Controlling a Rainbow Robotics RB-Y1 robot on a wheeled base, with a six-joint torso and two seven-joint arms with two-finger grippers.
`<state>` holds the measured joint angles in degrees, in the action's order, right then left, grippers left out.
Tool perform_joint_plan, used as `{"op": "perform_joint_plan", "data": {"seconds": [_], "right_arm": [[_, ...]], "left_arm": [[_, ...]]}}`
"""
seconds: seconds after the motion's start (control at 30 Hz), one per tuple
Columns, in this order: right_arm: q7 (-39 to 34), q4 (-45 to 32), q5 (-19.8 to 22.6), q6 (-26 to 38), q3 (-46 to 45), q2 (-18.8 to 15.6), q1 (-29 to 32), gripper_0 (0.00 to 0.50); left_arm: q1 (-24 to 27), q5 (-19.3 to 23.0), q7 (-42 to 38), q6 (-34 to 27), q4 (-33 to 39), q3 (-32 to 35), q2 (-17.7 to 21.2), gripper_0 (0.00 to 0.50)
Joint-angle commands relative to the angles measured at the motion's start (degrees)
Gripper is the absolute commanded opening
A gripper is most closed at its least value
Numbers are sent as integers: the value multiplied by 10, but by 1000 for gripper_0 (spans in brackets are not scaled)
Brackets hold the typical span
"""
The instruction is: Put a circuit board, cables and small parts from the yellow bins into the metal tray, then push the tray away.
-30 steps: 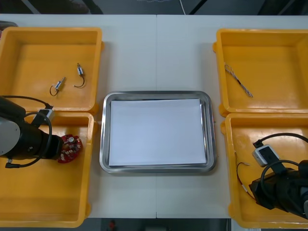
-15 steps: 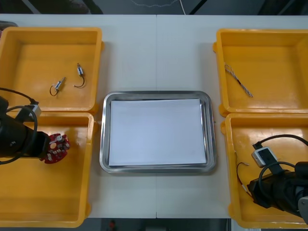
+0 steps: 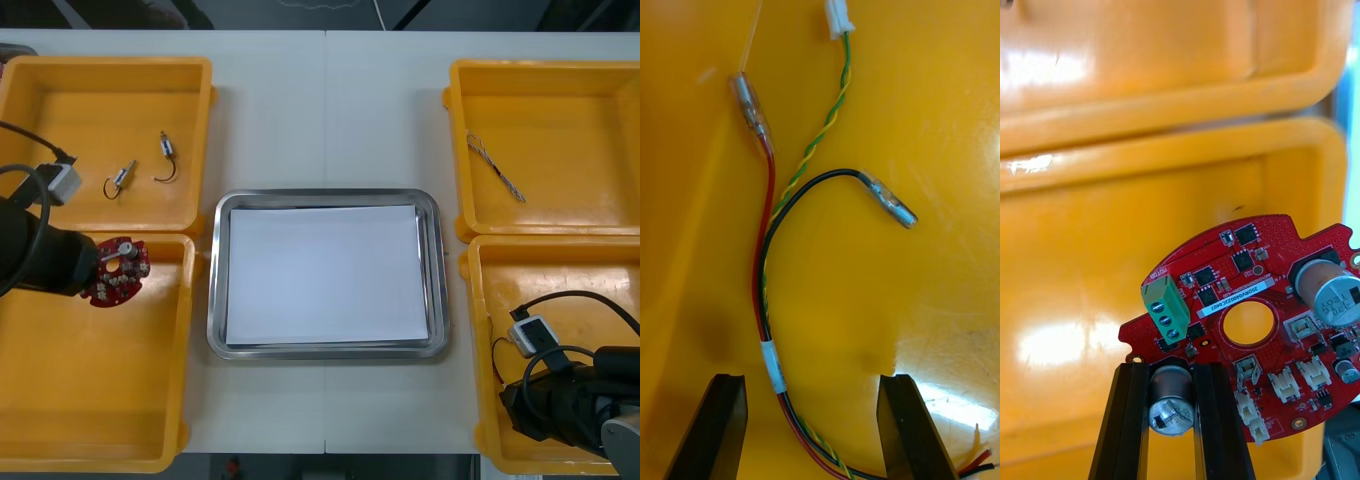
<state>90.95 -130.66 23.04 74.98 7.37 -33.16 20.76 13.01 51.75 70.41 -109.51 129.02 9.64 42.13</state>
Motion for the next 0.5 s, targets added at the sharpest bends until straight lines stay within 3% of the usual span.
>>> {"op": "perform_joint_plan", "data": {"seconds": [0.03,0.27,0.5], "right_arm": [[-11,14,-7,-31,13,9,19,500],[-9,27,-5,-47,13,9,20,500],[-7,27,-1,-47,13,8,21,500]], "left_arm": [[62,14,-66,-5,26,-39,11,0],[144,16,-137,-5,26,-161,11,0],[203,0,-185,-5,0,-263,-21,0]]}}
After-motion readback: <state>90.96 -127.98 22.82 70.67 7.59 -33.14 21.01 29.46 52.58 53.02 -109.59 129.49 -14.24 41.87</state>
